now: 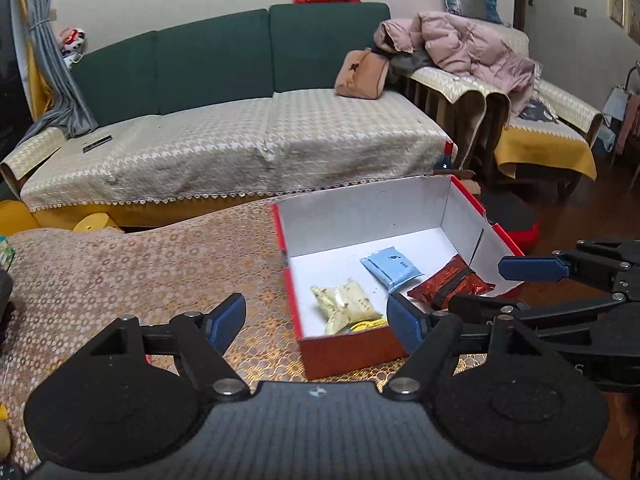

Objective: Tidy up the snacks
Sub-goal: 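Withdraw both tools from the box back toward the snacks, then grasp the red chip bag with the right tool while the left tool grasps the green-capped drink pouch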

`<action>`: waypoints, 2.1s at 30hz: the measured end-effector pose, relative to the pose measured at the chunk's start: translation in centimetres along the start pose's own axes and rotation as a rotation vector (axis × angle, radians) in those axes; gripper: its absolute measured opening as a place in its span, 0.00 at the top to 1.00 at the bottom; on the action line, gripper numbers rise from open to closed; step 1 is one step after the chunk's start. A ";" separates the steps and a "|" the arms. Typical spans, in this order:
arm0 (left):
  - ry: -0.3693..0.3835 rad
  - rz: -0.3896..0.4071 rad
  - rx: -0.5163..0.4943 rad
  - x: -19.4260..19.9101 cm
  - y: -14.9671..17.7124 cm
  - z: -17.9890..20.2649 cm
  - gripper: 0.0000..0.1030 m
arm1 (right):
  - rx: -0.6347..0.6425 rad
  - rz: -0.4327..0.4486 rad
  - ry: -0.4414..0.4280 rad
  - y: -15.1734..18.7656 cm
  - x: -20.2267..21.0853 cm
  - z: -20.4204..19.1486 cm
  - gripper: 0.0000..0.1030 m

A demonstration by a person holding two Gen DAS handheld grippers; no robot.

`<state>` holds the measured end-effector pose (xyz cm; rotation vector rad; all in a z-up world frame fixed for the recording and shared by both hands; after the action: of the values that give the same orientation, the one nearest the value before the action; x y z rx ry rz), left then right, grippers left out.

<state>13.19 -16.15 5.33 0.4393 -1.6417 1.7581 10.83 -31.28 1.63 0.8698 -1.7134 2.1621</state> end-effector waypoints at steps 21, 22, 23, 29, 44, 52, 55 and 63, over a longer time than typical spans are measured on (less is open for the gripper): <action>-0.053 0.041 0.168 6.0 4.5 -10.4 0.15 | 0.037 0.034 -0.155 -0.8 0.5 -9.2 0.00; -0.049 0.040 0.175 6.1 4.8 -10.9 0.15 | 0.041 0.034 -0.169 -0.8 0.4 -9.7 0.00; -0.049 0.041 0.182 6.3 5.1 -11.4 0.14 | 0.043 0.034 -0.179 -0.9 0.3 -10.2 0.00; -0.079 0.028 0.239 6.5 7.7 -14.9 0.14 | 0.074 0.015 -0.241 -0.7 -0.6 -13.0 0.00; -0.179 0.007 0.392 5.4 11.8 -23.1 0.00 | 0.134 -0.085 -0.316 -0.5 -6.2 -17.6 0.00; -0.260 -0.019 0.432 2.6 12.1 -27.3 0.00 | 0.158 -0.107 -0.314 -2.7 -10.8 -19.4 0.00; -0.289 -0.031 0.433 1.6 12.3 -28.4 0.00 | 0.165 -0.124 -0.321 -3.1 -12.8 -20.2 0.00; -0.342 -0.068 0.427 -0.5 13.3 -31.6 0.00 | 0.225 -0.164 -0.336 -3.3 -16.6 -22.9 0.00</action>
<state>10.95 14.69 -9.39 1.0282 -1.4380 2.0681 18.98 -5.96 -8.52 1.4510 -1.4842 2.2216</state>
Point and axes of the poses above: each gripper's, at about its wrist camera, not at the fingertips, and x roughly against the way its jaws point, z to its right, y to its underside, the point moved 1 cm from there along -x, roughly the way its jaws point, and after that the axes turned 15 degrees about x, right-handed, at the moved point
